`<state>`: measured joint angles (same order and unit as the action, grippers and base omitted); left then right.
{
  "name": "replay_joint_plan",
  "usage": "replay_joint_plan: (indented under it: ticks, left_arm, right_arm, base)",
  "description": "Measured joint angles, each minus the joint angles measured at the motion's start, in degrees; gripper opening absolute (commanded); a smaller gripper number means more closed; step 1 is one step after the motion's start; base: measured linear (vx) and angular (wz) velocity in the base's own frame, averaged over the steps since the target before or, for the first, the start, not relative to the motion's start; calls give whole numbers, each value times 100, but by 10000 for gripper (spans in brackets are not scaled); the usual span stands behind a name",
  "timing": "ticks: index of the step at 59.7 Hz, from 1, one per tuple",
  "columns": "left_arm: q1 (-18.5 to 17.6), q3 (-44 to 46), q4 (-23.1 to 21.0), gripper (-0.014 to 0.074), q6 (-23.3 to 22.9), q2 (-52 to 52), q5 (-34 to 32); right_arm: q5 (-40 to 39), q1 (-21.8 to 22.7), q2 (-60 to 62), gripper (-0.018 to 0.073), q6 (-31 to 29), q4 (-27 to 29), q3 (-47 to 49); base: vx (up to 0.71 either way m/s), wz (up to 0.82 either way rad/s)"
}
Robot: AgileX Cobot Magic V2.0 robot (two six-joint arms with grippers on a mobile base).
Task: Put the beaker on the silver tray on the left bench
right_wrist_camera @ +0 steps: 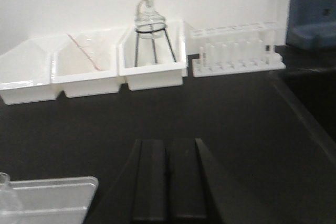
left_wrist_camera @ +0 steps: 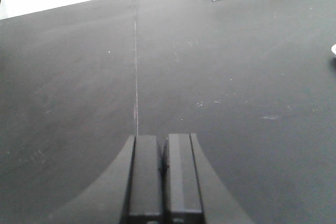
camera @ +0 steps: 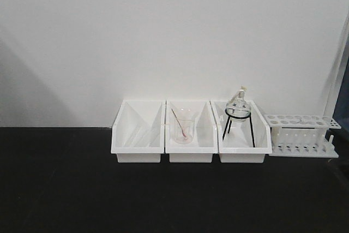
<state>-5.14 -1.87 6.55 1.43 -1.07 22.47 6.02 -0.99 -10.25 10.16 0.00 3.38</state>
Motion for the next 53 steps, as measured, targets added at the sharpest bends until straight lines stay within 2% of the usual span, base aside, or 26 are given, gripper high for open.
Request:
replay_joint_plan:
  ticks: [5,11,22,53]
  left_arm:
    - [0,0,0,1,0,0,0]
    - [0,0,0,1,0,0,7]
    - [0,0,0,1,0,0,4]
    - [0,0,0,1,0,0,5]
  right_arm:
    - [144,221,595,-11,47,-89,-421]
    - [481,234,1025,-11,49,-348,-507]
    - [713,234,1088,-11,55,-567,-518]
    - [744,234,1088,-11,57,-587,-518]
  base:
    - [0,0]
    - [0,0]
    - [0,0]
    - [0,0]
